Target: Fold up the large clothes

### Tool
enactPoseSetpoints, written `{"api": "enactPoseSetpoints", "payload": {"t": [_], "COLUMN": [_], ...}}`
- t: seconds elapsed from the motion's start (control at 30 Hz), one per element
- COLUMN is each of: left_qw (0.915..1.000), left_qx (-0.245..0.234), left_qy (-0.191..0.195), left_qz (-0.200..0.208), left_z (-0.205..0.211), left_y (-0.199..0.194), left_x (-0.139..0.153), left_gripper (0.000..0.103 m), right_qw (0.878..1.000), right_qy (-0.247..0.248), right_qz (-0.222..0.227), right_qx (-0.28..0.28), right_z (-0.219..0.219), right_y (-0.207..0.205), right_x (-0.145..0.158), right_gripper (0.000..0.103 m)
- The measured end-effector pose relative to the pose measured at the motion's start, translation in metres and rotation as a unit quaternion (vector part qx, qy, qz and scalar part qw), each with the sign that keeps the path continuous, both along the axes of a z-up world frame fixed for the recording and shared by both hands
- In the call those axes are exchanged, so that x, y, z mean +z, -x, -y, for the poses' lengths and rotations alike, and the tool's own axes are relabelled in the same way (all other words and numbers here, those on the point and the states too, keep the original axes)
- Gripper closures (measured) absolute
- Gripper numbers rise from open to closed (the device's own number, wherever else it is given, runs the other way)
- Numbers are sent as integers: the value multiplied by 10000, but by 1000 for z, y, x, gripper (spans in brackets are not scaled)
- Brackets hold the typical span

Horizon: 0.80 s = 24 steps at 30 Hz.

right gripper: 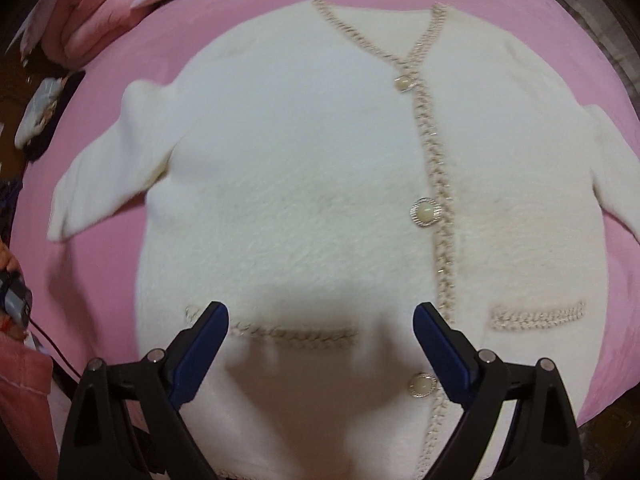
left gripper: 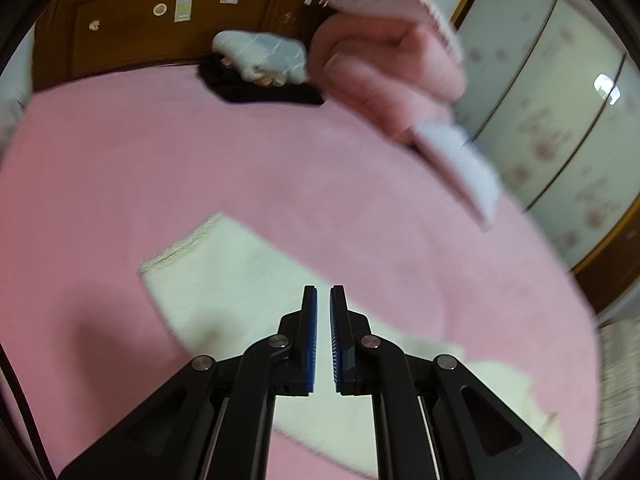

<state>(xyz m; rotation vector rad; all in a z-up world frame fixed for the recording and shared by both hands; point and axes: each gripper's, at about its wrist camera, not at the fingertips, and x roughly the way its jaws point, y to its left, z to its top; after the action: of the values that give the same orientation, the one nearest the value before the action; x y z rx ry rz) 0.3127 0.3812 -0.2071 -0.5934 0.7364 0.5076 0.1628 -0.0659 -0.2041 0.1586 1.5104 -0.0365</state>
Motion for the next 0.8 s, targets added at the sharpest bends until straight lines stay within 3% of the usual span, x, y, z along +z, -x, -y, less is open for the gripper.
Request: {"api": "enactPoseSetpoints", "payload": {"t": [0.03,0.1,0.13,0.23,0.3,0.37,0.5,0.57,0.6,0.63,0.8], "left_qw": [9998,9981,9964,9891,9862,9827,9813,9844,9860,9866,9900], "left_qx": [64,259,411,1014,1264,1460,1299,1271,1250,1245,1017], "left_qy": [66,365,536,720,710,732,1089,994,898,764,956], "left_qz": [-179,-427,-514,-793,-804,-872,-913,-708,-646,-725,-205], "left_z": [-1,-7,-14,-40,-45,-61,-90,-104,-101,-100,-103], "left_y": [-3,28,32,42,53,55,47,45,49,51,59], "left_x": [-6,-18,-25,-46,-58,-75,-112,-123,-122,-123,-112], "left_gripper": [89,85,77,30,24,24,25,45,79,93,94], "right_qw": [10000,10000,9999,9999,9999,9998,9997,9996,9996,9995,9997], "right_qy": [17,86,115,150,152,142,86,73,66,43,-32], "right_qz": [16,38,60,67,-33,-118,-182,-166,-156,-145,14], "right_qx": [-29,-19,-13,-14,-9,8,126,215,247,270,255], "right_z": [3,7,13,22,19,12,-10,-20,-24,-28,-41], "right_y": [1,3,-1,-3,-3,-4,-10,-14,-16,-19,-34], "right_x": [1,4,-4,-10,-17,-25,-39,-44,-45,-46,-47], "right_gripper": [9,9,9,9,9,9,9,9,9,9,9]}}
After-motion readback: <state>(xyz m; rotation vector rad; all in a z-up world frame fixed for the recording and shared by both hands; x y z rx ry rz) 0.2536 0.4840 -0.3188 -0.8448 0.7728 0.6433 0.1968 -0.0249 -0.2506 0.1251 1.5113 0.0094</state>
